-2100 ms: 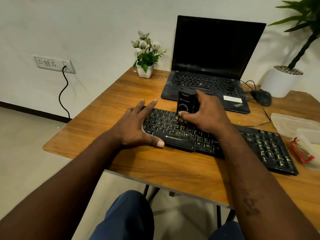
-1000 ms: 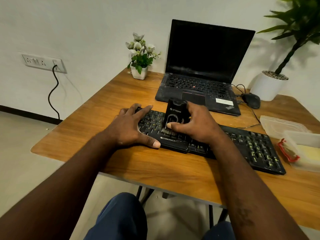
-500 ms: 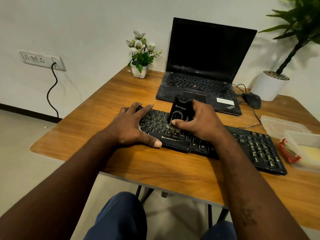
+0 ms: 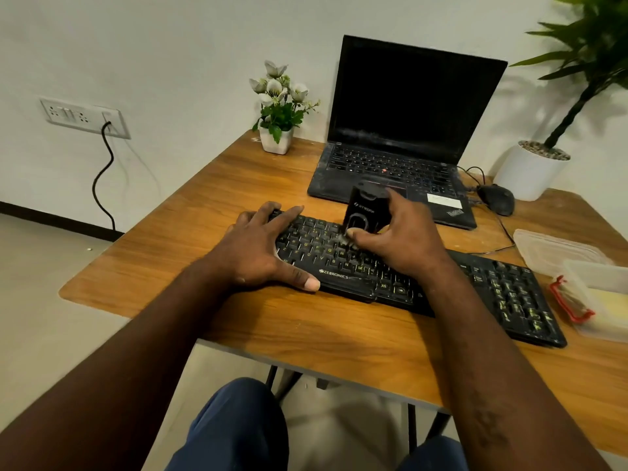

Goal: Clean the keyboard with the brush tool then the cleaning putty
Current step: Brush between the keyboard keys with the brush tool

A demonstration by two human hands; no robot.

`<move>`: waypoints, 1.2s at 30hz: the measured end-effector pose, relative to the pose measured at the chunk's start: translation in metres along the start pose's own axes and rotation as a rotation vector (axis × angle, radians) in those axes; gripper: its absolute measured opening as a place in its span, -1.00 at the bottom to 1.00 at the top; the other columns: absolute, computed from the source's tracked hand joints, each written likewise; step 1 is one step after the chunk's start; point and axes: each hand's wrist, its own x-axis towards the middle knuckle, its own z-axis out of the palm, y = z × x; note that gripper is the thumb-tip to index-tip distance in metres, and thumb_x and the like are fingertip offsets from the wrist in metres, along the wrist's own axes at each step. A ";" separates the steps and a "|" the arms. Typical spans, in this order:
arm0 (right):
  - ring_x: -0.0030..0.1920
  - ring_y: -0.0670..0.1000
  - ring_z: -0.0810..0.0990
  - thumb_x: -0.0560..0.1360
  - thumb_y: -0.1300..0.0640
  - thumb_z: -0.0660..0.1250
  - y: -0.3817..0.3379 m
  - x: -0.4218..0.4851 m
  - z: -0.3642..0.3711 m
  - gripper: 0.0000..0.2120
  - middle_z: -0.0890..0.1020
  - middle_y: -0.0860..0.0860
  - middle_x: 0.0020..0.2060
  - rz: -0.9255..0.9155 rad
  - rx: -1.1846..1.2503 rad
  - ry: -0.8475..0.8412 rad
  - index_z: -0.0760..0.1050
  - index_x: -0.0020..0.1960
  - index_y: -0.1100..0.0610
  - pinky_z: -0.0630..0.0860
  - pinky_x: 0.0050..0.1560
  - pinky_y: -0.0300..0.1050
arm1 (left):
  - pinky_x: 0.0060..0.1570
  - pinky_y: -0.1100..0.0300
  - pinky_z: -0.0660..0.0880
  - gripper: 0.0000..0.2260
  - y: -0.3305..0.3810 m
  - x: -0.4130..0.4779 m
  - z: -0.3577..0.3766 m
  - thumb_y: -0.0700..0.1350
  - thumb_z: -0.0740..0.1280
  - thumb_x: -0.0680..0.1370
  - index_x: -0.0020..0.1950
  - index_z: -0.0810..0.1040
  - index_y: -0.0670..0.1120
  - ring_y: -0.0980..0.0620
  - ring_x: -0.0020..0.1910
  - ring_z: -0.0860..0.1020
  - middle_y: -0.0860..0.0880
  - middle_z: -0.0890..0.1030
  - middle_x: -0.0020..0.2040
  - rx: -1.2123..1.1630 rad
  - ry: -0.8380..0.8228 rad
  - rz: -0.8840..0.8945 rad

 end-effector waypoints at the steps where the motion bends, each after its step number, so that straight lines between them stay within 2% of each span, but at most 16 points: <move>1: 0.10 -0.07 0.62 0.40 -0.03 0.60 0.003 0.004 -0.001 -0.34 0.66 -0.04 0.18 0.047 -0.058 0.079 0.45 0.42 0.04 0.53 0.00 -0.27 | 0.50 -0.27 0.20 0.27 0.000 0.000 0.000 0.70 0.30 0.01 0.62 -0.13 0.37 -0.15 0.58 0.05 0.10 -0.02 0.66 0.000 0.000 0.001; 3: 0.15 -0.03 0.63 0.41 -0.06 0.59 0.008 0.008 -0.004 -0.32 0.66 -0.01 0.22 0.114 -0.093 0.160 0.44 0.44 0.05 0.42 -0.11 -0.38 | 0.51 -0.28 0.19 0.27 -0.001 0.000 0.000 0.70 0.30 0.02 0.62 -0.14 0.37 -0.15 0.58 0.04 0.10 -0.04 0.67 0.000 -0.005 0.000; 5: 0.14 -0.08 0.63 0.41 -0.03 0.60 0.007 0.006 -0.004 -0.36 0.67 -0.05 0.19 0.093 0.005 0.127 0.46 0.41 0.04 0.45 -0.11 -0.41 | 0.51 -0.27 0.19 0.27 -0.001 0.000 0.000 0.70 0.29 0.02 0.62 -0.14 0.37 -0.16 0.58 0.04 0.09 -0.04 0.67 0.006 -0.004 0.001; 8: 0.07 -0.15 0.68 0.38 0.04 0.62 -0.008 -0.005 0.000 -0.48 0.68 -0.11 0.08 0.007 0.259 -0.161 0.50 0.27 -0.05 0.63 0.02 -0.27 | 0.50 -0.29 0.19 0.27 -0.001 0.000 0.000 0.72 0.27 0.01 0.61 -0.16 0.38 -0.16 0.59 0.03 0.09 -0.05 0.67 0.015 -0.006 -0.001; 10: 0.06 -0.17 0.68 0.38 0.06 0.62 -0.016 -0.006 0.007 -0.49 0.68 -0.14 0.06 -0.052 0.237 -0.290 0.50 0.25 -0.09 0.64 0.06 -0.22 | 0.51 -0.31 0.19 0.28 -0.001 0.000 0.001 0.73 0.27 0.00 0.61 -0.16 0.38 -0.17 0.60 0.02 0.08 -0.06 0.68 0.015 -0.006 -0.003; 13: 0.10 -0.12 0.64 0.41 0.04 0.60 -0.017 0.006 0.013 -0.42 0.64 -0.14 0.09 -0.005 0.133 -0.167 0.47 0.36 0.01 0.62 0.11 -0.17 | 0.50 -0.30 0.20 0.28 -0.001 0.000 0.000 0.72 0.27 0.00 0.62 -0.15 0.37 -0.16 0.58 0.04 0.08 -0.04 0.68 0.005 0.000 0.001; 17: 0.18 0.02 0.64 0.41 -0.05 0.60 -0.003 0.024 0.010 -0.36 0.66 0.02 0.22 0.117 -0.056 0.109 0.47 0.40 0.08 0.56 0.09 -0.17 | 0.50 -0.29 0.20 0.26 -0.001 0.000 0.000 0.71 0.28 0.02 0.62 -0.14 0.37 -0.15 0.58 0.05 0.09 -0.04 0.67 0.003 0.006 0.004; 20: 0.15 0.00 0.65 0.41 -0.06 0.60 -0.002 0.020 0.007 -0.38 0.67 0.00 0.20 0.106 -0.041 0.158 0.48 0.38 0.08 0.56 0.08 -0.19 | 0.50 -0.28 0.20 0.26 -0.001 0.000 0.001 0.71 0.28 0.02 0.62 -0.14 0.37 -0.14 0.58 0.05 0.10 -0.03 0.67 0.006 0.010 0.007; 23: 0.06 -0.16 0.64 0.39 -0.02 0.61 -0.014 0.006 0.003 -0.47 0.66 -0.14 0.09 0.035 0.199 -0.074 0.49 0.28 -0.03 0.59 0.09 -0.17 | 0.49 -0.30 0.21 0.26 -0.002 -0.001 0.001 0.71 0.28 0.03 0.62 -0.14 0.37 -0.14 0.58 0.04 0.09 -0.02 0.67 0.004 0.012 0.013; 25: 0.06 -0.17 0.67 0.38 0.01 0.63 -0.022 -0.001 0.008 -0.47 0.67 -0.14 0.07 -0.041 0.237 -0.264 0.50 0.27 -0.05 0.62 0.08 -0.17 | 0.49 -0.31 0.21 0.25 -0.002 0.000 0.002 0.71 0.29 0.03 0.61 -0.15 0.37 -0.15 0.59 0.03 0.09 -0.03 0.68 0.003 0.008 0.011; 26: 0.07 -0.16 0.67 0.38 0.03 0.63 -0.023 -0.002 0.012 -0.46 0.68 -0.13 0.08 -0.068 0.225 -0.290 0.51 0.29 -0.05 0.62 0.08 -0.18 | 0.49 -0.32 0.21 0.25 -0.001 0.000 0.002 0.70 0.30 0.03 0.61 -0.15 0.37 -0.15 0.59 0.03 0.09 -0.04 0.68 0.006 0.006 0.009; 28: 0.10 -0.15 0.64 0.39 0.05 0.62 -0.023 0.004 0.018 -0.42 0.66 -0.12 0.15 -0.064 0.155 -0.206 0.49 0.35 -0.03 0.60 0.06 -0.23 | 0.49 -0.31 0.21 0.25 -0.001 0.001 0.002 0.70 0.30 0.04 0.62 -0.14 0.37 -0.15 0.59 0.04 0.09 -0.03 0.67 0.008 0.007 0.008; 30: 0.13 -0.08 0.62 0.41 0.02 0.60 -0.015 0.014 0.014 -0.37 0.63 -0.11 0.21 0.027 0.047 -0.032 0.45 0.42 0.02 0.54 0.04 -0.28 | 0.49 -0.30 0.21 0.25 -0.002 0.001 0.001 0.70 0.31 0.03 0.62 -0.12 0.36 -0.13 0.58 0.05 0.11 -0.02 0.66 0.004 0.011 0.006; 32: 0.18 0.01 0.63 0.41 -0.02 0.60 0.000 0.019 0.002 -0.35 0.65 -0.03 0.23 0.139 -0.061 0.130 0.46 0.43 0.04 0.54 0.09 -0.18 | 0.50 -0.29 0.19 0.25 -0.002 0.001 0.001 0.69 0.32 0.04 0.62 -0.12 0.37 -0.13 0.58 0.04 0.11 -0.03 0.66 0.005 0.000 0.002; 34: 0.17 0.01 0.63 0.41 0.00 0.61 0.014 0.014 -0.010 -0.37 0.66 -0.02 0.21 0.184 -0.034 0.163 0.47 0.41 0.03 0.54 0.11 -0.14 | 0.51 -0.30 0.17 0.25 -0.001 0.001 0.001 0.69 0.30 0.04 0.62 -0.14 0.36 -0.14 0.59 0.01 0.10 -0.06 0.67 0.022 -0.019 -0.001; 36: 0.12 -0.06 0.62 0.40 0.03 0.61 0.019 0.004 -0.017 -0.41 0.64 -0.10 0.12 0.153 0.098 0.122 0.48 0.37 0.01 0.55 0.07 -0.17 | 0.52 -0.31 0.15 0.26 -0.001 0.001 0.000 0.70 0.28 0.03 0.63 -0.14 0.36 -0.16 0.59 0.00 0.10 -0.08 0.67 0.033 -0.037 -0.004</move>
